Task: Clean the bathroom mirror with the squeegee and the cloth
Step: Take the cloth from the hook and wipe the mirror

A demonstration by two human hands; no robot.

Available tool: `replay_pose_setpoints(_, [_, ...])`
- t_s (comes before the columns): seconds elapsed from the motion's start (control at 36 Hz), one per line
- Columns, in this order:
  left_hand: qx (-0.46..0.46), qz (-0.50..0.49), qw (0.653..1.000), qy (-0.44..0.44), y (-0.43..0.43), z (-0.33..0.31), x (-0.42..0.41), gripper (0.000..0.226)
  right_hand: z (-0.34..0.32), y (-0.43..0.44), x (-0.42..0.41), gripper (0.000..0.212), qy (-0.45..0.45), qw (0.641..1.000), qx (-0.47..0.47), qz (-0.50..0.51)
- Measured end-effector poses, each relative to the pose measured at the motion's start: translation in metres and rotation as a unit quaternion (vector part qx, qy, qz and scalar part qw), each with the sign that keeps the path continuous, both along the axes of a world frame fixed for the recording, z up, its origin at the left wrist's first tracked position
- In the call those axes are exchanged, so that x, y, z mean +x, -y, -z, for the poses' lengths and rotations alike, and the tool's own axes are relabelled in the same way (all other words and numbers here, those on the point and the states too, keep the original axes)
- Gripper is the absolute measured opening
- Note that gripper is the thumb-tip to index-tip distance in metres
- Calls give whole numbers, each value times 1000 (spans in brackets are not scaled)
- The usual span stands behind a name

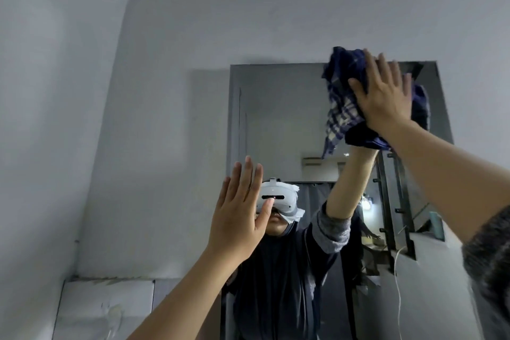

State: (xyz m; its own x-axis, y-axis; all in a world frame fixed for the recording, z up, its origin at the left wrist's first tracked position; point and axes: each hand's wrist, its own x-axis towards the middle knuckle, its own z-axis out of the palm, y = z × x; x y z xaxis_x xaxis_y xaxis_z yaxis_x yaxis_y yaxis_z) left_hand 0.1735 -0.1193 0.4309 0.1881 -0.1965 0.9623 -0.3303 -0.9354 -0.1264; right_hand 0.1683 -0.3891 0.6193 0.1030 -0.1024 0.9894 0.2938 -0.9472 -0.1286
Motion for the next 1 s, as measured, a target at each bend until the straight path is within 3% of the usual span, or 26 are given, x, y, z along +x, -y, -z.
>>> replay_pose_setpoints(0.14, [0, 5, 1000, 2, 0, 1, -1, 62, 17, 46, 1, 61, -13, 988, 154, -12])
replay_pose_setpoints(0.31, [-5, 8, 1000, -2, 3, 2, -2, 62, 29, 29, 4, 60, 5, 936, 350, -35])
replay_pose_setpoints(0.44, [0, 5, 1000, -3, 0, 2, -1, 63, 36, -17, 6, 59, 13, 926, 375, -46])
replay_pose_setpoints(0.58, [-18, 29, 999, -20, 4, 5, -5, 63, 35, -72, 2, 60, 7, 963, 263, -59])
replay_pose_setpoints(0.75, [-26, 43, 998, -33, 7, 45, -7, 61, 48, -139, 0, 57, 14, 998, -7, -53])
replay_pose_setpoints(0.83, [-43, 51, 997, -42, 9, 72, -10, 59, 66, -152, -1, 55, 18, 987, -159, -26])
replay_pose_setpoints(0.92, [-60, 58, 995, -49, 11, 92, -12, 58, 80, -137, -1, 56, 4, 953, -303, -2])
replay_pose_setpoints(1.0, [-76, 65, 994, -46, 13, 98, -12, 58, 83, -99, -4, 57, -4, 924, -381, 26])
